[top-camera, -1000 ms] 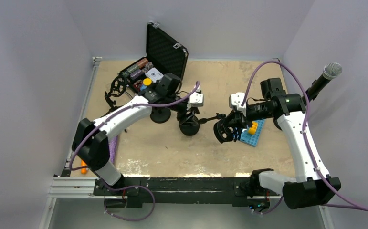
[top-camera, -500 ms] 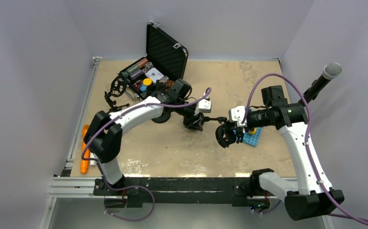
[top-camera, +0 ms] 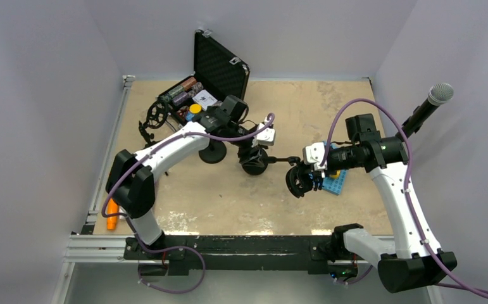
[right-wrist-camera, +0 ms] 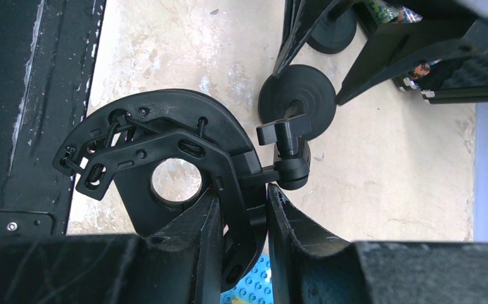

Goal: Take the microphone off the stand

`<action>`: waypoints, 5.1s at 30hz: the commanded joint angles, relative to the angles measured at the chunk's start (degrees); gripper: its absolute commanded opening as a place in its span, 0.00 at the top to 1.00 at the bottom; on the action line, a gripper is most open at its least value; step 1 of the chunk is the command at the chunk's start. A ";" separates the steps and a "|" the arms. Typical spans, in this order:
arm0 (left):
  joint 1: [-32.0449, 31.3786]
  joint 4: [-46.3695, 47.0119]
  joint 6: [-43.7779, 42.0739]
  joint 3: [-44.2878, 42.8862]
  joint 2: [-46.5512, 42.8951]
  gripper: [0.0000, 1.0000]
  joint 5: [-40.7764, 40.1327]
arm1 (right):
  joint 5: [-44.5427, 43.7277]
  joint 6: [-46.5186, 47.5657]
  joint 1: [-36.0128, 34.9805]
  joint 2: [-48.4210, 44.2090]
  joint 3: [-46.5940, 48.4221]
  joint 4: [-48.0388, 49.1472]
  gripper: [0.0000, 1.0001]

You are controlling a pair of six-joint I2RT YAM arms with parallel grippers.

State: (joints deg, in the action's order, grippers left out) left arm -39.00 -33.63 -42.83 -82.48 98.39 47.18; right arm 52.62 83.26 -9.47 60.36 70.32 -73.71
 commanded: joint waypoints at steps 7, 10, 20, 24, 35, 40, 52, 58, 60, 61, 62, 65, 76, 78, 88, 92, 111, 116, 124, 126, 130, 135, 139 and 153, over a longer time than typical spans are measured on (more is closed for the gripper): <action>-4.49 4.22 -4.35 -2.17 4.64 0.64 1.76 | 3.75 -1.03 -1.69 -0.65 1.79 4.39 0.94; -4.57 9.47 -1.92 1.44 2.79 0.87 -0.91 | 4.56 -6.07 -1.69 -0.76 1.76 6.51 0.94; -9.09 46.98 26.37 24.95 -9.75 1.00 -37.62 | -1.79 -86.92 1.93 6.86 5.97 26.84 1.00; -9.00 39.17 33.96 22.83 -9.74 0.98 -39.06 | -2.02 -97.05 3.78 7.01 2.81 27.75 1.00; -1.06 24.18 23.24 20.13 -13.07 0.37 -8.15 | 7.24 -35.30 3.67 -1.02 1.85 16.32 1.00; -1.23 17.89 14.47 15.63 -9.85 0.38 -0.33 | 9.74 -16.79 1.97 -2.23 2.64 5.82 1.00; -4.54 6.02 2.22 2.41 0.55 0.40 5.85 | 3.27 0.41 -3.95 -3.96 2.55 -0.43 0.99; -4.77 0.85 -2.68 3.86 0.64 0.52 6.48 | 3.54 -4.36 -4.06 -4.52 1.25 3.86 1.00; -5.13 2.51 -1.48 4.38 0.99 0.73 4.95 | 4.07 -9.28 -4.06 -4.55 0.75 6.81 1.00; -5.27 4.51 0.06 5.06 0.97 0.81 3.94 | 4.30 -11.56 -4.06 -4.35 0.77 7.73 1.00; -5.37 7.45 1.86 5.86 0.70 0.89 2.92 | 4.52 -13.73 -4.06 -4.00 0.98 8.28 1.00; -5.51 18.01 9.95 9.29 -1.14 1.00 -2.21 | 4.96 -31.03 -4.06 -2.54 2.08 15.11 1.00; -6.77 37.60 45.78 14.22 -6.26 0.74 -35.10 | -15.48 -90.58 -6.32 4.86 15.95 21.20 1.00; -6.66 35.80 45.01 14.56 -7.92 0.54 -32.54 | -18.77 -86.02 -6.35 5.29 16.25 20.36 1.00; -3.97 14.15 33.17 19.39 -25.21 0.38 -21.85 | -12.11 -50.98 -6.39 10.76 27.80 2.24 1.00; -3.78 11.36 32.02 18.36 -30.39 0.38 -22.41 | -13.79 -48.95 -7.10 13.07 29.98 -1.12 1.00; 0.23 2.21 24.08 5.10 -42.07 0.40 -22.01 | -30.12 -50.19 -16.45 28.49 29.06 -3.59 1.00; 0.24 0.79 20.39 5.32 -48.25 0.40 -20.79 | -30.38 -49.87 -16.54 34.77 29.27 -6.47 1.00; 6.01 0.82 28.35 7.98 -54.90 0.41 -15.68 | -35.48 -49.47 -19.15 40.93 31.84 -14.24 1.00; 6.76 0.00 26.97 8.86 -55.70 0.41 -15.50 | -36.91 -49.83 -19.18 42.08 32.41 -13.56 1.00; 10.32 -0.85 26.77 7.86 -54.80 0.41 -14.87 | -35.86 -51.24 -19.37 42.78 33.25 -11.06 1.00; 16.49 -1.16 24.42 3.15 -51.91 0.41 -15.73 | -33.97 -52.06 -19.61 44.89 35.15 -8.40 1.00; 22.25 1.86 24.64 2.12 -50.62 0.41 -16.13 | -30.44 -51.02 -19.62 46.23 38.14 -0.99 1.00; 27.05 -1.51 23.92 -0.76 -48.43 0.41 -17.02 | -20.90 -48.87 -19.88 48.11 37.22 27.27 1.00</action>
State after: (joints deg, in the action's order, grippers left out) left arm -12.34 -34.57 -17.85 -80.95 50.19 30.65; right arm 32.38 34.15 -29.23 106.59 104.97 -58.65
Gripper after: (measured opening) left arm 0.589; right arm 0.294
